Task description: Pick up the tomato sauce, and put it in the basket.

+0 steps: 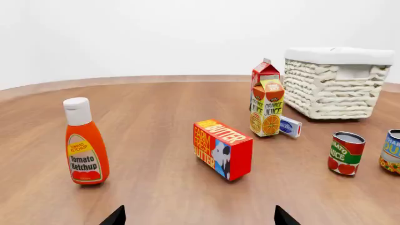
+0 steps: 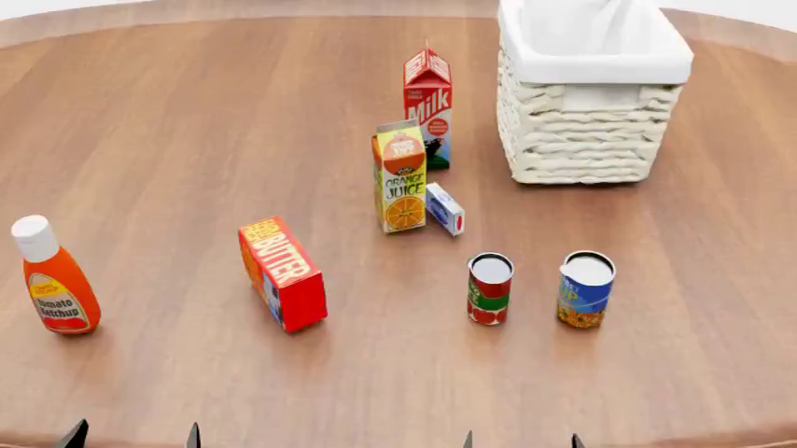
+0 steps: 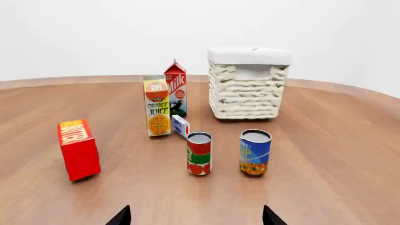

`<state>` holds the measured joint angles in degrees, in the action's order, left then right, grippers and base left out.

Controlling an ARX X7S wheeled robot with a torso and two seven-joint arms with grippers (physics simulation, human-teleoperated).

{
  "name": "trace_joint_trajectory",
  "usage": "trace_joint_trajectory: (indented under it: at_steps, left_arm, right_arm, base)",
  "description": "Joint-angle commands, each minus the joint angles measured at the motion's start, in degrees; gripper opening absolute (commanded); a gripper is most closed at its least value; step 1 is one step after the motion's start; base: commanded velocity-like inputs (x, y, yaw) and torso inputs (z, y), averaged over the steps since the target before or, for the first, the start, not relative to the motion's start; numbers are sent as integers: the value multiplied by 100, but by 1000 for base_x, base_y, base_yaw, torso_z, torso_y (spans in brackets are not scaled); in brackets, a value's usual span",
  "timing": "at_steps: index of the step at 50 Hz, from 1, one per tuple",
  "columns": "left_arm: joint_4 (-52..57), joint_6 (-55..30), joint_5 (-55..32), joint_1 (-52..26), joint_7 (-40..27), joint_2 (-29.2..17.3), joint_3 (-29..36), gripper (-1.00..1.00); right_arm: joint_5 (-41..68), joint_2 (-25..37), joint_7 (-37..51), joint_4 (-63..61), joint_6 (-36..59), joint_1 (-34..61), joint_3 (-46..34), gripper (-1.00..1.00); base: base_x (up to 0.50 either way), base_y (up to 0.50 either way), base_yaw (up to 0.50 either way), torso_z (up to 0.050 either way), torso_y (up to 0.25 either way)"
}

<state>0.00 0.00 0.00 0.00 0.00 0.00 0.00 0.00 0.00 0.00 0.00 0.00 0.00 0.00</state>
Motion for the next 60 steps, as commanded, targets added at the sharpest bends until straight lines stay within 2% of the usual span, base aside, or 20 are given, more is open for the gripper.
trace_joint_trajectory:
  at_steps: [1, 11, 16, 18, 28, 35, 49, 60]
  left_arm:
    - [-45, -119, -151, -59, -146, -72, 64, 100]
    - [-52, 45, -45, -70, -375, -305, 377, 100]
    - [672, -359, -144, -31, -486, -395, 300, 100]
    - [750, -97, -108, 63, -500, -429, 342, 100]
    - [2758, -876, -161, 373, -542, -573, 458, 100]
    - [3725, -1348, -389, 413, -575, -659, 406, 100]
    - [4462, -1716, -747, 355, -722, -830, 72, 100]
    - [4748, -2086, -1376, 175, -933, -915, -651, 100]
  right_arm:
    - [91, 94, 128, 112, -17, 29, -82, 100]
    - [223, 268, 345, -158, 111, -77, -301, 100]
    - [173, 356, 483, -1128, 545, -197, -380, 100]
    - [158, 384, 521, -1488, 717, -226, -418, 100]
    - [-17, 552, 688, -3642, 1889, -226, -553, 100]
    - [-138, 654, 752, -4359, 2382, -137, -675, 100]
    - [-242, 745, 888, -5112, 2964, 48, -773, 100]
    - [-323, 836, 1102, -5415, 3311, 138, -808, 100]
  base:
    - [0, 0, 0, 0, 0]
    - [0, 0, 0, 0, 0]
    - [0, 0, 0, 0, 0]
    - [0, 0, 0, 0, 0]
    - [0, 0, 0, 0, 0]
    - [0, 0, 0, 0, 0]
    - [0, 0, 0, 0, 0]
    - [0, 0, 0, 0, 0]
